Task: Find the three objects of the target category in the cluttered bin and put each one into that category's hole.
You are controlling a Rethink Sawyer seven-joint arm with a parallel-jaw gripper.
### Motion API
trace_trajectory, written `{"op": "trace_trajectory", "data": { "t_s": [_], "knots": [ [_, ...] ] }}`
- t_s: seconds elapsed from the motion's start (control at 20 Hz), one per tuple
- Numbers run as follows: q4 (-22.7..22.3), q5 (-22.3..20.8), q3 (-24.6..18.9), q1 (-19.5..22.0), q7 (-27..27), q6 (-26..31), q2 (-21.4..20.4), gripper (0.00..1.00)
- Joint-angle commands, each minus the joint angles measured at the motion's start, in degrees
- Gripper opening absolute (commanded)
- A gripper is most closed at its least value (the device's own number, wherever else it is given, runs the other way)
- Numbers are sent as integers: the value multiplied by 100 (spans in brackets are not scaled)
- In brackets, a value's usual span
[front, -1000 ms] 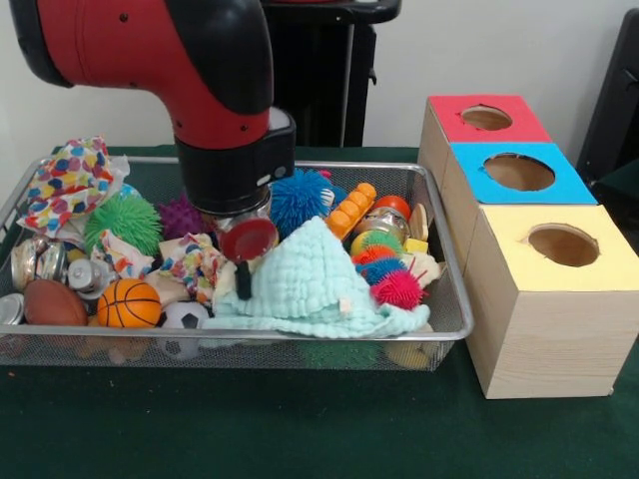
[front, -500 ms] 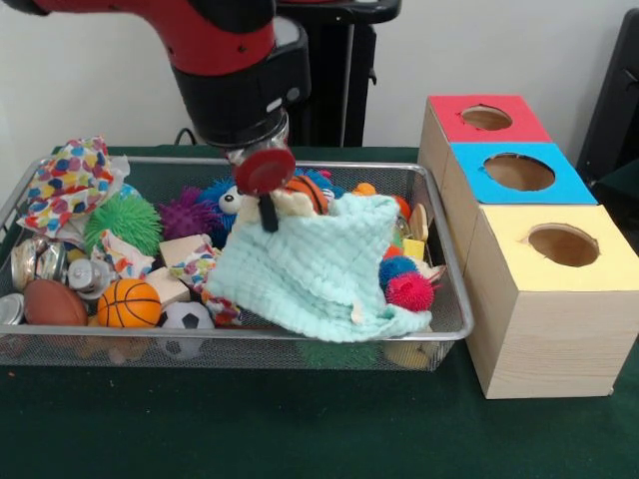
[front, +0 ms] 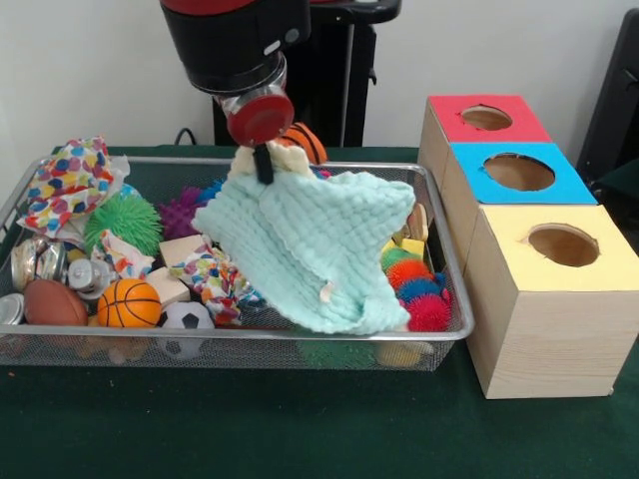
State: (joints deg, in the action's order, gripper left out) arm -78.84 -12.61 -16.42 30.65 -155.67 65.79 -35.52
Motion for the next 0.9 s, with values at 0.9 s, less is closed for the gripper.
{"op": "trace_trajectory", "data": {
  "t_s": [0.9],
  "knots": [
    [-213,-1756,779,-273,905,1163,-515,0]
  ]
}}
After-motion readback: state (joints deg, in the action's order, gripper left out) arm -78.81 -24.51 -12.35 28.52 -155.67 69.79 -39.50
